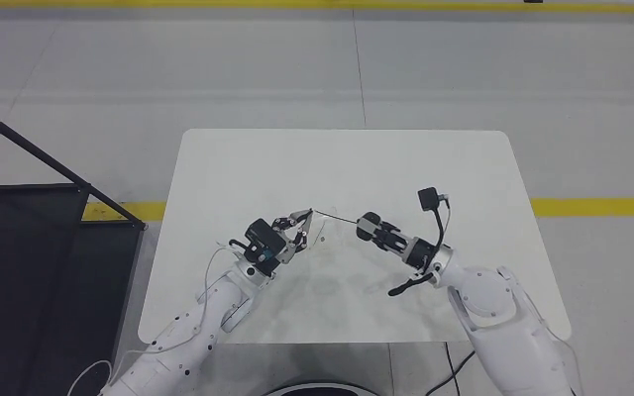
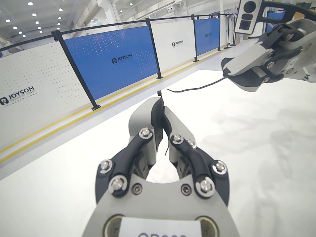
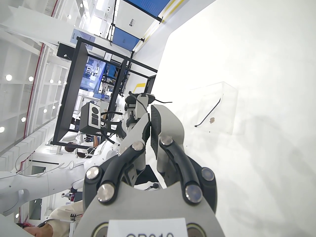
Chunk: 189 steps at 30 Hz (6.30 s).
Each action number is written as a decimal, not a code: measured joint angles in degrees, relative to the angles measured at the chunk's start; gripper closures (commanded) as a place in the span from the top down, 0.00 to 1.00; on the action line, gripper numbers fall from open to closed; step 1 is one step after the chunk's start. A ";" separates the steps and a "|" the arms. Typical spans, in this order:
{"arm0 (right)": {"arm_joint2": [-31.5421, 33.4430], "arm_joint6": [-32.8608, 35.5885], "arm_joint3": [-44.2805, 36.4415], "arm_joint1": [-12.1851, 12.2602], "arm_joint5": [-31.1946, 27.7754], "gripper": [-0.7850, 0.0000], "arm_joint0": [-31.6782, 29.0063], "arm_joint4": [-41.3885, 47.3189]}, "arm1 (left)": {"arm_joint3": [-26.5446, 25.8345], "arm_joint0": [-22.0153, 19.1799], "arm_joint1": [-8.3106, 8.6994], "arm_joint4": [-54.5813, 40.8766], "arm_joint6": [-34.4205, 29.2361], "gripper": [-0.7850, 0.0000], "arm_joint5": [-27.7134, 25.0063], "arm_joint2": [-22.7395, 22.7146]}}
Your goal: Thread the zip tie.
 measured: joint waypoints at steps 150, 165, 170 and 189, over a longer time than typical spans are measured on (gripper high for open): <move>-0.43 -0.15 0.43 -0.13 3.20 0.00 0.60 1.70 | 0.88 -1.18 -1.07 1.26 -1.61 0.00 -0.02 0.44; -0.87 -0.38 0.99 -0.29 3.89 0.00 1.35 1.93 | 0.88 -1.18 -1.07 1.26 -1.61 0.00 -0.02 0.44; -0.95 -0.38 1.00 -0.32 4.46 0.00 1.51 1.88 | 0.88 -1.18 -1.07 1.26 -1.61 0.00 -0.02 0.44; -0.84 -0.10 0.85 -0.31 4.96 0.00 1.42 1.85 | 0.88 -1.18 -1.07 1.26 -1.61 0.00 -0.02 0.44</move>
